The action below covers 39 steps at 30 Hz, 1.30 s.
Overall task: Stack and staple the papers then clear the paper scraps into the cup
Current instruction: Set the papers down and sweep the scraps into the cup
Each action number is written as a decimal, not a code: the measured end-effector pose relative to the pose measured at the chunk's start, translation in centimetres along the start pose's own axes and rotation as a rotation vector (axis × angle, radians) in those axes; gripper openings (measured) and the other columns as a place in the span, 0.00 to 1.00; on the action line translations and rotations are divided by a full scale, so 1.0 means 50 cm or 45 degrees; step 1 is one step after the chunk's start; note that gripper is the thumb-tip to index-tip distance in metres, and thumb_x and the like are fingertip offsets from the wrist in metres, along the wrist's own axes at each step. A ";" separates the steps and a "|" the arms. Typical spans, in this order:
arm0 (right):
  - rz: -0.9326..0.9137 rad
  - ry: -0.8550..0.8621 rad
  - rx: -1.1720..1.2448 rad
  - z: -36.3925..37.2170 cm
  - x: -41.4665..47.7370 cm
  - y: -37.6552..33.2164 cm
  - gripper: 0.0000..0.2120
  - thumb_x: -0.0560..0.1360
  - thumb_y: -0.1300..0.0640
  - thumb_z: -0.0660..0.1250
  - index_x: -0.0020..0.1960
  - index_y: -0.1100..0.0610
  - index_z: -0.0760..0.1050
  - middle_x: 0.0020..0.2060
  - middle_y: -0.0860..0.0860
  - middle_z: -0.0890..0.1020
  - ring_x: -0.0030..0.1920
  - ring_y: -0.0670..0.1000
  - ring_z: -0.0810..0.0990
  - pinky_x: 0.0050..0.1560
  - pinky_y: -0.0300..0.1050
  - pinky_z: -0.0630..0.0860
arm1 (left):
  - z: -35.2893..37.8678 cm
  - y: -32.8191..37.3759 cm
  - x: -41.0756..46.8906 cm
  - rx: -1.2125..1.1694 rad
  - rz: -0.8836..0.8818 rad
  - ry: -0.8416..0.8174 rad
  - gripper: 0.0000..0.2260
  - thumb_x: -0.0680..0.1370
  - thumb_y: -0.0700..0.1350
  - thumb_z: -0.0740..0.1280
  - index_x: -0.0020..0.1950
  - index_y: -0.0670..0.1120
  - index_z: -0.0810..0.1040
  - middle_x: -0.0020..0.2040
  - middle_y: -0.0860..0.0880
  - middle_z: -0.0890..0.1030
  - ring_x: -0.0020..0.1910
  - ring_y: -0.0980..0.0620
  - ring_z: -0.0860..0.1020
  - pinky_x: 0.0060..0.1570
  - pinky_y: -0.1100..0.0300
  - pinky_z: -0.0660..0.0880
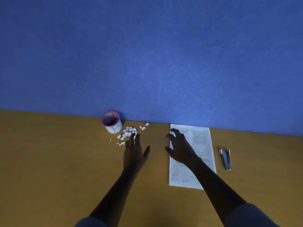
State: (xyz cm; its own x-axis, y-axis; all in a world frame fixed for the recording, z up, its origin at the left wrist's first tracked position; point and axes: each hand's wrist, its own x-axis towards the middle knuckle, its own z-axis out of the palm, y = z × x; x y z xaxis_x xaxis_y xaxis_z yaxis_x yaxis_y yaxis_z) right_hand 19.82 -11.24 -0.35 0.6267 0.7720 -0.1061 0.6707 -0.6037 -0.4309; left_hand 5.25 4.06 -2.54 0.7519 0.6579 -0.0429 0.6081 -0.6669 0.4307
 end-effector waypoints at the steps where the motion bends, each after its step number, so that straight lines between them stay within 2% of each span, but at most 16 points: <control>1: -0.037 -0.019 -0.006 0.008 0.014 -0.014 0.25 0.76 0.53 0.73 0.71 0.57 0.74 0.78 0.58 0.65 0.72 0.63 0.71 0.64 0.58 0.79 | -0.003 -0.021 0.002 0.007 -0.017 0.021 0.34 0.79 0.58 0.70 0.78 0.42 0.66 0.79 0.39 0.68 0.75 0.36 0.69 0.65 0.42 0.76; 4: -0.134 -0.066 -0.029 0.036 0.058 -0.046 0.24 0.77 0.54 0.73 0.71 0.57 0.74 0.77 0.57 0.68 0.72 0.62 0.72 0.65 0.56 0.79 | -0.001 -0.084 0.001 0.044 -0.111 0.034 0.33 0.78 0.57 0.71 0.77 0.40 0.68 0.77 0.38 0.70 0.73 0.35 0.71 0.62 0.42 0.77; 7: -0.180 -0.095 -0.060 0.062 0.091 -0.071 0.23 0.78 0.54 0.72 0.71 0.56 0.74 0.76 0.55 0.70 0.73 0.60 0.72 0.65 0.54 0.78 | 0.018 -0.139 -0.008 0.069 -0.195 0.040 0.32 0.79 0.56 0.70 0.77 0.38 0.68 0.76 0.36 0.72 0.74 0.34 0.72 0.66 0.41 0.75; 10: -0.173 -0.124 -0.084 0.087 0.119 -0.085 0.23 0.78 0.55 0.72 0.72 0.56 0.73 0.75 0.55 0.71 0.73 0.59 0.72 0.65 0.52 0.78 | 0.042 -0.186 -0.017 0.114 -0.278 0.042 0.32 0.82 0.56 0.65 0.79 0.38 0.65 0.78 0.36 0.69 0.77 0.34 0.68 0.72 0.40 0.69; 16: -0.128 -0.169 -0.079 0.128 0.171 -0.090 0.28 0.79 0.57 0.71 0.76 0.58 0.69 0.77 0.56 0.69 0.77 0.58 0.68 0.71 0.51 0.73 | 0.095 -0.235 -0.032 0.116 -0.337 0.114 0.35 0.83 0.59 0.53 0.80 0.34 0.62 0.79 0.34 0.67 0.78 0.34 0.67 0.74 0.38 0.64; 25: -0.105 -0.155 -0.125 0.165 0.260 -0.090 0.27 0.78 0.61 0.71 0.74 0.61 0.68 0.76 0.58 0.69 0.77 0.59 0.68 0.70 0.53 0.75 | 0.117 -0.245 -0.033 0.159 -0.314 0.183 0.30 0.85 0.54 0.57 0.81 0.36 0.61 0.80 0.36 0.66 0.80 0.37 0.65 0.76 0.40 0.62; 29: -0.030 -0.097 -0.038 0.188 0.266 -0.109 0.28 0.79 0.64 0.70 0.76 0.63 0.66 0.76 0.59 0.70 0.77 0.59 0.68 0.71 0.52 0.73 | 0.121 -0.243 -0.032 0.150 -0.319 0.198 0.30 0.85 0.54 0.56 0.81 0.35 0.62 0.80 0.36 0.66 0.80 0.37 0.65 0.77 0.40 0.63; 33: -0.122 -0.092 0.033 0.215 0.228 -0.145 0.28 0.78 0.63 0.72 0.75 0.61 0.67 0.72 0.59 0.74 0.73 0.58 0.73 0.66 0.49 0.77 | 0.117 -0.249 -0.032 0.152 -0.327 0.168 0.31 0.85 0.56 0.50 0.81 0.36 0.61 0.82 0.37 0.64 0.81 0.37 0.63 0.77 0.39 0.63; 35: -0.162 -0.081 0.053 0.218 0.223 -0.156 0.29 0.77 0.61 0.74 0.74 0.59 0.69 0.70 0.58 0.76 0.70 0.57 0.76 0.63 0.48 0.79 | 0.117 -0.248 -0.029 0.148 -0.322 0.166 0.31 0.85 0.55 0.51 0.81 0.36 0.61 0.82 0.37 0.63 0.81 0.37 0.63 0.77 0.39 0.63; 37: -0.180 -0.047 0.020 0.214 0.245 -0.169 0.28 0.74 0.62 0.76 0.72 0.60 0.71 0.67 0.58 0.78 0.67 0.57 0.78 0.59 0.49 0.81 | 0.118 -0.248 -0.026 0.153 -0.328 0.168 0.30 0.85 0.54 0.54 0.81 0.36 0.61 0.82 0.37 0.63 0.81 0.37 0.63 0.78 0.39 0.63; 39: -0.208 -0.026 -0.010 0.208 0.277 -0.186 0.27 0.74 0.63 0.75 0.71 0.60 0.72 0.68 0.58 0.78 0.67 0.59 0.77 0.60 0.51 0.80 | 0.117 -0.249 -0.025 0.159 -0.332 0.167 0.30 0.84 0.53 0.55 0.81 0.36 0.61 0.82 0.37 0.63 0.81 0.37 0.63 0.78 0.39 0.63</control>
State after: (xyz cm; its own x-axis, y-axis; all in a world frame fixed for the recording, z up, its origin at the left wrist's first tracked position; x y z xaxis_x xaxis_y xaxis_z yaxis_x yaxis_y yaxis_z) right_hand 18.16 7.12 -7.12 0.5011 0.8637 -0.0534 0.7660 -0.4714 -0.4370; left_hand -1.77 9.50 -13.13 0.5323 0.8464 -0.0175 0.8086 -0.5022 0.3064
